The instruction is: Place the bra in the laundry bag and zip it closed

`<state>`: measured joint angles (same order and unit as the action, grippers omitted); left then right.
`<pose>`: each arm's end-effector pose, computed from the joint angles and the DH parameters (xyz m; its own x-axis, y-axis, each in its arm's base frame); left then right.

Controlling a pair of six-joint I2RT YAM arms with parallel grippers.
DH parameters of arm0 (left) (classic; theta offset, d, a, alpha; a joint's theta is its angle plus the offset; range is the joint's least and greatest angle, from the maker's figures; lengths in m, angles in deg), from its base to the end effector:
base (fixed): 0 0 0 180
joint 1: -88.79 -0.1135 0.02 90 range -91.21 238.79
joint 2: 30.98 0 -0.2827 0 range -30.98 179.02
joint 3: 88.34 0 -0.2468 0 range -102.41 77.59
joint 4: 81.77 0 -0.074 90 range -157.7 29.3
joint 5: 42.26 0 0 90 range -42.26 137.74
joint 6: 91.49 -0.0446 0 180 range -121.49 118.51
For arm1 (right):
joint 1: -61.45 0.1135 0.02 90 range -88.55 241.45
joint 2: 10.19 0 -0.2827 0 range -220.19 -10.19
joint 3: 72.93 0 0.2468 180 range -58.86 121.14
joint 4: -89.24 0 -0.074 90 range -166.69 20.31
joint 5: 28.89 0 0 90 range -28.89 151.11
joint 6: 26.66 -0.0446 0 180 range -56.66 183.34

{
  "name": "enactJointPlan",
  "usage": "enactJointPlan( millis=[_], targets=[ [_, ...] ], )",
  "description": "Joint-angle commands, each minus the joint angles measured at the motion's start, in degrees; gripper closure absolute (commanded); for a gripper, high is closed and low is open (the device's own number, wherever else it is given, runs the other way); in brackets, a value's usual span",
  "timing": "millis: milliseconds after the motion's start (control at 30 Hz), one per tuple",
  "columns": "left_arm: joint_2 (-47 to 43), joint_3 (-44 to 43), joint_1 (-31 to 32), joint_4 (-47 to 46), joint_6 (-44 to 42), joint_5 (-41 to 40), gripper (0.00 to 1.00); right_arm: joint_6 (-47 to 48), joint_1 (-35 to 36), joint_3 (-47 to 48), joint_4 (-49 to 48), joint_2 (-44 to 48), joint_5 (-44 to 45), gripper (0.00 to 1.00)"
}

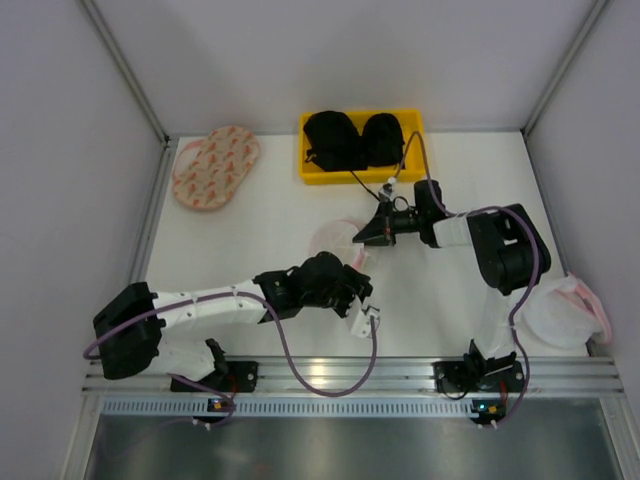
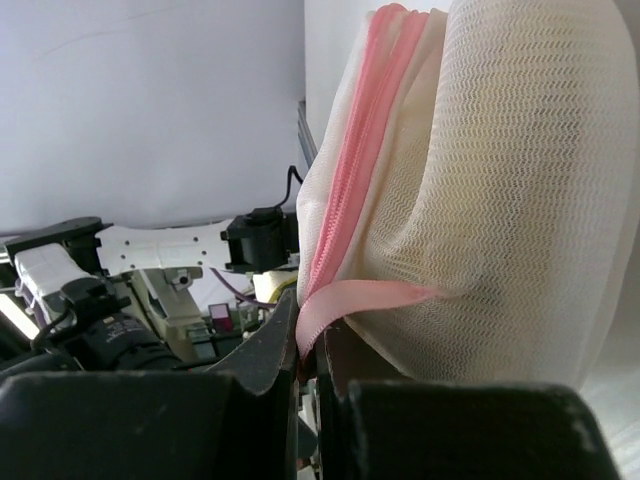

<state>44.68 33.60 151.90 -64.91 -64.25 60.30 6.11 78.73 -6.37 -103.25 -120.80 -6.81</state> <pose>0.1190 -0.2560 0.2463 0.7290 0.4813 -0.4868 0.6631 -0.3198 0.6768 0.3451 0.1506 0.1590 -0.9984 0.0204 -0.0534 -0.0483 0.1981 0.9790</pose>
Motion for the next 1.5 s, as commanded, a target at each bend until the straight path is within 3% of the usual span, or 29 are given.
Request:
enactJointPlan(
  millis=[0, 667, 967, 1133, 1233, 1467],
  targets=[
    [1.5, 1.88, 0.26, -12.88, -6.48, -2.97, 0.46, -5.0, 1.53, -0.89, -8.5, 3.73, -0.19, 1.0],
    [0.89, 12.17, -1.15, -21.95, -14.31, -7.02, 0.48, -6.58, 2.67, -4.85, -9.29, 5.84, -2.22, 1.0],
    [1.51, 11.29, -1.68, -22.04, -15.55, -7.55, 0.49, -7.72, 2.94, -6.43, -10.35, 7.42, -2.57, 1.0],
    [1.86, 10.24, -1.68, -21.77, -16.6, -8.42, 0.55, -7.28, 2.85, -6.79, -10.7, 8.03, -3.01, 1.0],
    [1.25, 9.53, -1.59, -20.89, -17.3, -7.9, 0.56, -2.11, 2.76, -6.26, -4.47, 8.91, -2.04, 1.0],
    [0.63, 8.66, -1.59, -17.9, -18.71, -10.09, 0.58, -1.83, 2.85, -6.69, -3.31, 9.97, -0.81, 1.0]
  ],
)
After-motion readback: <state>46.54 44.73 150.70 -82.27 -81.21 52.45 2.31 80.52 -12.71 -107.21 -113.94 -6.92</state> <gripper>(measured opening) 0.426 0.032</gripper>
